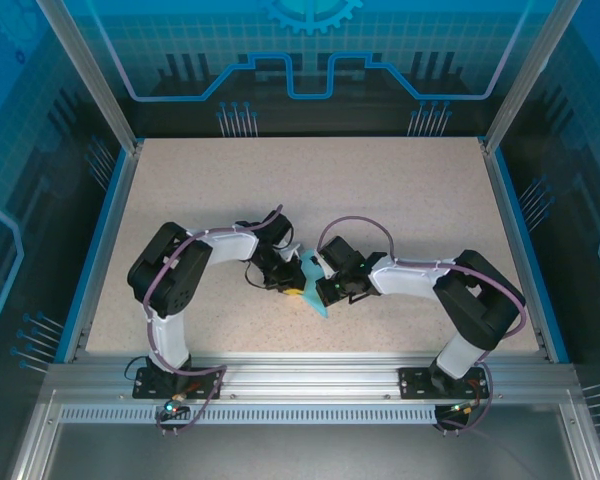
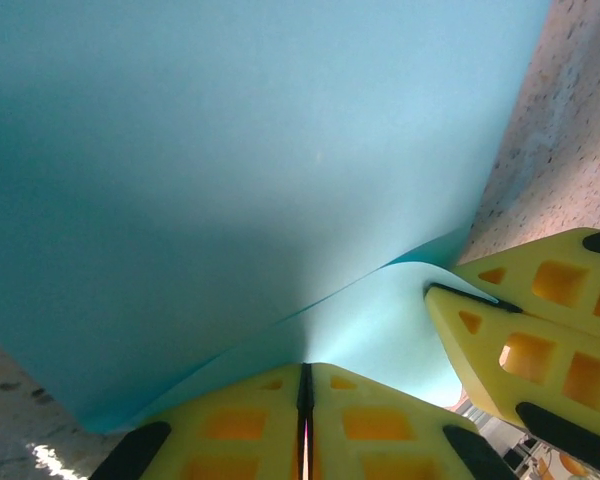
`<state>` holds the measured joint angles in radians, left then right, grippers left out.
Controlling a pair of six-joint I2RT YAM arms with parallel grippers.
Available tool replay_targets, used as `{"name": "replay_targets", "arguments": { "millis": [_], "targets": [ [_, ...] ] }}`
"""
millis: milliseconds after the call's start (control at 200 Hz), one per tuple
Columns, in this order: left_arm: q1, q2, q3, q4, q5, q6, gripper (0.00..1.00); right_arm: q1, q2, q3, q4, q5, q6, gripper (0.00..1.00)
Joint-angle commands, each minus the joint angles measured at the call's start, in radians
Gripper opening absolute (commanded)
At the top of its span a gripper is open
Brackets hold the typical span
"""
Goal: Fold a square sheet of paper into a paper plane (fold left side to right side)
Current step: Third fold the triangle at the center of the table.
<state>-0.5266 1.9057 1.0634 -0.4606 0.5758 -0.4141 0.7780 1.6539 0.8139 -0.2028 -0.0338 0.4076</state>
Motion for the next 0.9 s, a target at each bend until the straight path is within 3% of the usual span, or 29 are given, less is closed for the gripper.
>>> {"name": "replay_targets", "arguments": {
  "millis": [0, 275, 350, 435, 660, 895],
  "targets": [
    [-0.005, 0.04, -0.025, -0.009, -0.047, -0.005, 0.11, -0.007, 0.015, 0.016, -0.11, -0.015, 0.002, 0.0],
    [-0.006, 0.067, -0.047, 0.0, -0.069, -0.016, 0.1, -0.041, -0.065, 0.111, -0.182, -0.025, 0.028, 0.23],
    [-0.006, 0.067, -0.049, 0.002, -0.071, -0.016, 0.1, -0.041, -0.098, 0.118, -0.214, -0.041, 0.056, 0.24],
    [-0.006, 0.066, -0.049, 0.001, -0.073, -0.015, 0.1, -0.039, -0.125, 0.113, -0.237, -0.084, 0.123, 0.22],
    [-0.005, 0.061, -0.048, -0.004, -0.078, -0.016, 0.1, 0.044, -0.112, 0.071, -0.138, -0.189, 0.323, 0.07],
    [-0.006, 0.061, -0.046, -0.007, -0.079, -0.015, 0.09, 0.1, 0.008, 0.133, -0.136, -0.159, 0.383, 0.02]
  ]
}}
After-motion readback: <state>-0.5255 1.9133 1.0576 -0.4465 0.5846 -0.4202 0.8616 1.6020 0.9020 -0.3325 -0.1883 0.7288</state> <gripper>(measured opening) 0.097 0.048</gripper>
